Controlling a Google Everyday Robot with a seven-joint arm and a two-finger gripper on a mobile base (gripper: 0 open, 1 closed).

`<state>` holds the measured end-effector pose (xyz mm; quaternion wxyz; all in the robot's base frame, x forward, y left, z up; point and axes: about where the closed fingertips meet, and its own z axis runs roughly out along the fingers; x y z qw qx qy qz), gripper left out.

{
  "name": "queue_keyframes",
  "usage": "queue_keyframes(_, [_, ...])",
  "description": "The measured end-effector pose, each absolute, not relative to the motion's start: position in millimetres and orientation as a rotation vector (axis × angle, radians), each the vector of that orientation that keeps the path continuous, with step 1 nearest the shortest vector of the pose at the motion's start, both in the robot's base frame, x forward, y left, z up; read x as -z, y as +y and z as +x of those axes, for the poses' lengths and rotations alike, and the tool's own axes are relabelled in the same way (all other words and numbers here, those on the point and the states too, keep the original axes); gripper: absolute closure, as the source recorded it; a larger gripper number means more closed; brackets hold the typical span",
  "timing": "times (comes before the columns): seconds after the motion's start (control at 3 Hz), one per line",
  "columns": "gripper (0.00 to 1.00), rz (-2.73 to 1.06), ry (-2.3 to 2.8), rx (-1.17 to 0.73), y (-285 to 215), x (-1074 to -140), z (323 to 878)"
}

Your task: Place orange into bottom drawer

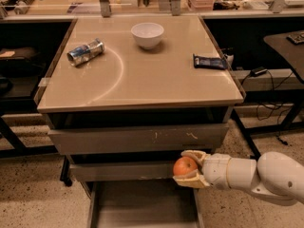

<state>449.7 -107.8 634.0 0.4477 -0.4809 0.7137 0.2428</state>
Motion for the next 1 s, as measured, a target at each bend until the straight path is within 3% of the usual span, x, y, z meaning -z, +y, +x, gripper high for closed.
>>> queue_keyframes(0.33, [1.00,-1.236,1.819,-0.636,-94.0,-579.9,447.1])
queue_keyframes(1.0, [1.00,-1.410,1.940,-0.592,-66.9,-370.9,449.9])
